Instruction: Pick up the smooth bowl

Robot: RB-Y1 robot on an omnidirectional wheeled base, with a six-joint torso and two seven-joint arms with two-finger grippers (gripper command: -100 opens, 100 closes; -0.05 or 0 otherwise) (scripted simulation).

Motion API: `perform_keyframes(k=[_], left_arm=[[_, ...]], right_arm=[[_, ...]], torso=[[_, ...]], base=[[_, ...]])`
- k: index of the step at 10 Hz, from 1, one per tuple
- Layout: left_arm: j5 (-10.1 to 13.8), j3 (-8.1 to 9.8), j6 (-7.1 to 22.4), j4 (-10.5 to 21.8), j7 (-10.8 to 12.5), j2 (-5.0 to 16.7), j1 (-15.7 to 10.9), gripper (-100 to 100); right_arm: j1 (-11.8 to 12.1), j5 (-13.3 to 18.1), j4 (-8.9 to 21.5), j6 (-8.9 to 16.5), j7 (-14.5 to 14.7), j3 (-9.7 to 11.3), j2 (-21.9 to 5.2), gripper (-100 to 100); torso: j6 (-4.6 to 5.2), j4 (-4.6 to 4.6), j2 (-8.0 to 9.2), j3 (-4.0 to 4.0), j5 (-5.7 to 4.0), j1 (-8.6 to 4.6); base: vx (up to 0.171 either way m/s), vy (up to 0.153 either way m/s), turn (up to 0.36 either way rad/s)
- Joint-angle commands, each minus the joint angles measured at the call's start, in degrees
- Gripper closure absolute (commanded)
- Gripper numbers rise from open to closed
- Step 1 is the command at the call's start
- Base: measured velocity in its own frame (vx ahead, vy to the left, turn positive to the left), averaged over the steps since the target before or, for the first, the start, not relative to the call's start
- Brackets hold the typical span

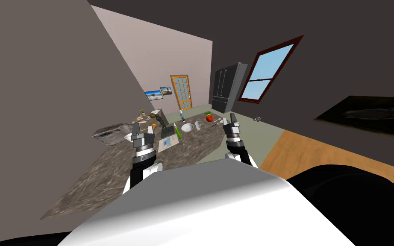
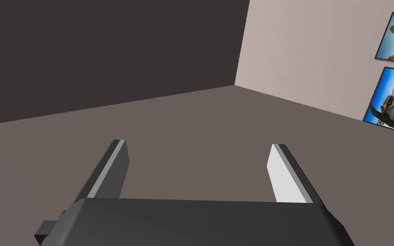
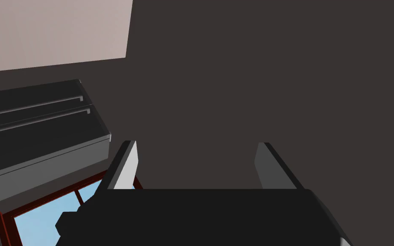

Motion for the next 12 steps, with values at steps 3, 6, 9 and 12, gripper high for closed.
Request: perform_keyframes(k=[3,6,9,12], left_arm=[[0.9,1.82,4.8,0.1,-0.2,4.1,-1.2,-100],[2.2,4.21,10.0,0.1,-0.6,5.6,-2.5,-100],[2.7,5.17,12.9,0.0,-0.7,5.9,-3.0,-100],[3.8,7.25,17.7,0.0,-1.1,6.4,-4.1,-100]], right_arm=[[0.0,0.0,0.0,0.0,0.0,0.0,0.0,0],[0.0,0.0,0.0,0.0,0.0,0.0,0.0,0],[0.0,0.0,0.0,0.0,0.0,0.0,0.0,0],[0.0,0.0,0.0,0.0,0.0,0.0,0.0,0]], torso=[[0.01,0.00,0.02,0.01,-0.03,-0.14],[0.01,0.01,0.03,0.01,-0.06,-0.26],[0.01,0.01,0.04,0.02,-0.05,-0.23],[-0.01,0.01,0.03,0.02,-0.04,-0.15]], base=[[-0.008,-0.044,-0.101],[-0.008,-0.071,-0.134],[-0.006,-0.054,-0.084],[-0.001,-0.049,-0.105]])
